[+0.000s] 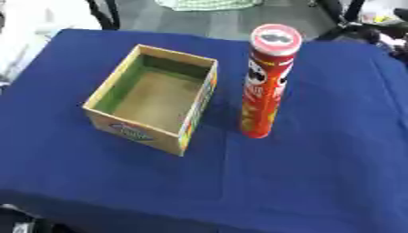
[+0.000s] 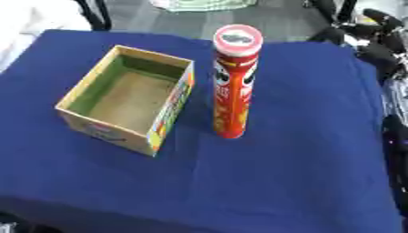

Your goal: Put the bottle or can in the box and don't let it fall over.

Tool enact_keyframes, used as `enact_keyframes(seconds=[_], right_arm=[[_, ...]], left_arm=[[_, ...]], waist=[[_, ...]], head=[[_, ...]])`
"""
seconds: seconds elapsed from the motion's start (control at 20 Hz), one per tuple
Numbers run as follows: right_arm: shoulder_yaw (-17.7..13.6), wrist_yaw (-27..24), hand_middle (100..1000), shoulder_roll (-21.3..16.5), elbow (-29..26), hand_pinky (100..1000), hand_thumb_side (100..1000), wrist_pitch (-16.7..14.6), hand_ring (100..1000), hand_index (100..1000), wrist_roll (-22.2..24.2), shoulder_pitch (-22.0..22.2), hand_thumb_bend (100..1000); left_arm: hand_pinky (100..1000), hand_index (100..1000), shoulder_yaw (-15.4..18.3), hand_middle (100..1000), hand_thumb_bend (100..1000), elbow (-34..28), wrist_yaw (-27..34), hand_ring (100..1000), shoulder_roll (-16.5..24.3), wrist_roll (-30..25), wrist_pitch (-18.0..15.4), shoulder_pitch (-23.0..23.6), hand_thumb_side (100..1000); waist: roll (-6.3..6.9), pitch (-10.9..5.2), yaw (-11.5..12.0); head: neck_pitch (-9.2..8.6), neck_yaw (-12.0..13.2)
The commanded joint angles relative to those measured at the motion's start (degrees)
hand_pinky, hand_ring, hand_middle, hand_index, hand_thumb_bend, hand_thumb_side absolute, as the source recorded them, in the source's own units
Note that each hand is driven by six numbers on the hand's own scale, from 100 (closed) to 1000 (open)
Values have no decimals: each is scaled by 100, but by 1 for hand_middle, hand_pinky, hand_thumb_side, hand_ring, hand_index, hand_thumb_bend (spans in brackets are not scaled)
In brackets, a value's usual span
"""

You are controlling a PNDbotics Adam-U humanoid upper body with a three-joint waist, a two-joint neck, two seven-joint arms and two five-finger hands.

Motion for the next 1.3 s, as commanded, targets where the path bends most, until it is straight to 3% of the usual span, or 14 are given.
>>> enact_keyframes(seconds=[0.05, 0.5, 1.3], right_arm=[[9, -37, 976, -145, -121, 876, 216, -21, 947, 836, 30, -95, 813], [57, -95, 978, -182, -84, 877, 218, -34, 948, 835, 84, -43, 817], [651, -569, 984, -365, -107, 875, 227, -80, 947, 837, 696, 258, 827]], left_arm=[[967, 916, 58, 908, 110, -60, -17, 900, 123, -18, -11, -6, 732], [967, 917, 54, 909, 110, -61, -15, 902, 130, -20, -15, 0, 732], [968, 917, 11, 911, 111, -50, -2, 906, 150, -63, -4, -20, 734]], waist=[[5, -116, -5], [10, -125, -18], [-12, -125, 20]], head=[[28, 27], [27, 46], [6, 114]])
